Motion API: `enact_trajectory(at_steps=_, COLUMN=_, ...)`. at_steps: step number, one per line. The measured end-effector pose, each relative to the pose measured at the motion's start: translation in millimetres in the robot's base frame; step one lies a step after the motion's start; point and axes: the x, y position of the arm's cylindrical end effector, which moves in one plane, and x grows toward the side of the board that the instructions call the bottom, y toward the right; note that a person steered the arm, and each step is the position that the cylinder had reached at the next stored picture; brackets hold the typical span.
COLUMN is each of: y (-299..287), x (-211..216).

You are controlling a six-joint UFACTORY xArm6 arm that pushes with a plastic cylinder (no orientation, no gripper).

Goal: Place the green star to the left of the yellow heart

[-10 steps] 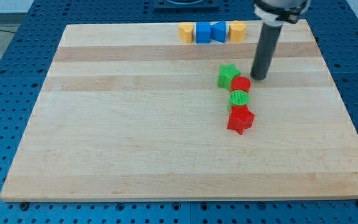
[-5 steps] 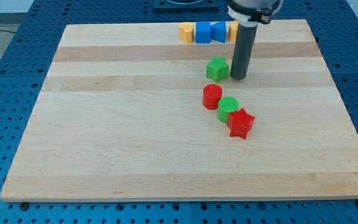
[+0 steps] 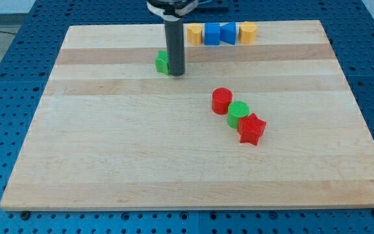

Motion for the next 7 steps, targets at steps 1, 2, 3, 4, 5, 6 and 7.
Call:
enact_trajectory(at_steps=1, y=-26.3, x=0.1)
enact_trajectory(at_steps=2, y=-43.8, x=0.2)
enact_trajectory(at_steps=3, y=-54.3, x=-5.4)
enact_trajectory(at_steps=4, y=-53.7, x=-32.1)
enact_trajectory(at_steps=5, y=-41.3, x=-56.3)
enact_trajectory(at_steps=6, y=-36.3, x=-72.6)
enact_trajectory(at_steps=7, y=-42.4, x=-75.8)
